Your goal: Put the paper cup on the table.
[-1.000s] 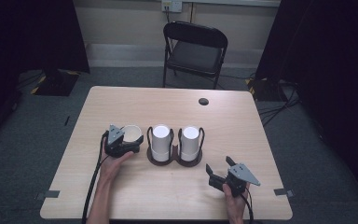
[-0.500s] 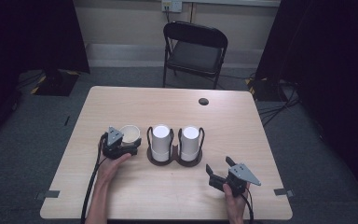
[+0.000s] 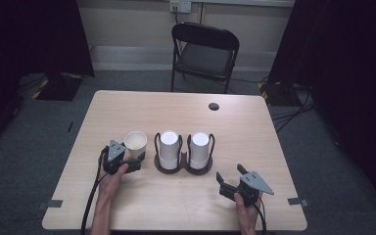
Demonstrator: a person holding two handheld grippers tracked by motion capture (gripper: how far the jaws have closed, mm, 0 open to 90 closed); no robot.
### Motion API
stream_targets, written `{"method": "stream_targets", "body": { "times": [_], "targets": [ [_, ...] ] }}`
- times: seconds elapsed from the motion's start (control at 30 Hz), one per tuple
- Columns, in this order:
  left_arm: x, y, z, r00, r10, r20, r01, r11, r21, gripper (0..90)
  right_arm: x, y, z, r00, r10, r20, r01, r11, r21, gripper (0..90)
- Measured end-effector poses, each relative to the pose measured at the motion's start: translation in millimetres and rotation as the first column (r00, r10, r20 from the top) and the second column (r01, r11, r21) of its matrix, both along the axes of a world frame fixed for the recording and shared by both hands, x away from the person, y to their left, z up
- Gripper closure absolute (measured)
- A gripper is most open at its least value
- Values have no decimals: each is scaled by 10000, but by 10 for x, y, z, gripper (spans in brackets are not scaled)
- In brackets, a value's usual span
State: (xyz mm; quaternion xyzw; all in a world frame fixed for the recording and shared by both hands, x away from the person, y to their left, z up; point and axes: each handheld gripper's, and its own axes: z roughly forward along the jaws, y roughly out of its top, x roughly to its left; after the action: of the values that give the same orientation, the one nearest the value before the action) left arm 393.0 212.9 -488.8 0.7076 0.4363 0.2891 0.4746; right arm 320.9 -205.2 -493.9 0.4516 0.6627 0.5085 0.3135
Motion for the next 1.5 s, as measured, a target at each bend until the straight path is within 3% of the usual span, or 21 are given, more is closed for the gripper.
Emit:
{"method": "stream_targets", "body": {
  "times": [0.1, 0.17, 0.3, 0.47, 0.87, 1.03, 1.2, 1.4, 1.5],
  "targets": [
    [-64, 16, 14, 9999, -56, 127, 57, 9999, -114, 166, -2, -1, 0, 10000, -24, 12, 24, 10000, 16, 144],
    [-118, 27, 33, 9996, 12, 277, -1, 9992, -402, 167, -2, -2, 0, 10000, -25, 34, 24, 10000, 10, 144],
    [-213, 23, 80, 9992, -44, 403, 60, 9992, -406, 161, -6, -5, 0, 10000, -23, 41, 22, 10000, 78, 143],
    [-311, 12, 137, 9989, 33, 474, 2, 9973, -738, 157, -8, -5, -1, 10000, -34, 57, 33, 9999, 102, 143],
    [-620, -166, 130, 9974, 26, 726, 8, 9989, -462, 161, -11, -8, -1, 10000, -33, 62, 32, 10000, 91, 143],
    [-753, -219, 136, 9949, -231, 979, 311, 9963, -806, 156, -14, -11, -1, 10000, -48, 41, 47, 9999, 111, 143],
    [-880, -296, 128, 9900, -250, 1386, 368, 9958, -834, 154, -11, -10, -1, 10000, -34, 23, 34, 9999, 102, 144],
    [-961, -418, 63, 9897, -401, 1373, 509, 9958, -763, 154, -11, -8, -1, 10000, -39, 49, 38, 10000, 83, 144],
    [-990, -468, 49, 9891, -410, 1415, 543, 9943, -916, 156, -11, -7, -1, 10000, -35, 28, 35, 10000, 90, 144]
  ]
}}
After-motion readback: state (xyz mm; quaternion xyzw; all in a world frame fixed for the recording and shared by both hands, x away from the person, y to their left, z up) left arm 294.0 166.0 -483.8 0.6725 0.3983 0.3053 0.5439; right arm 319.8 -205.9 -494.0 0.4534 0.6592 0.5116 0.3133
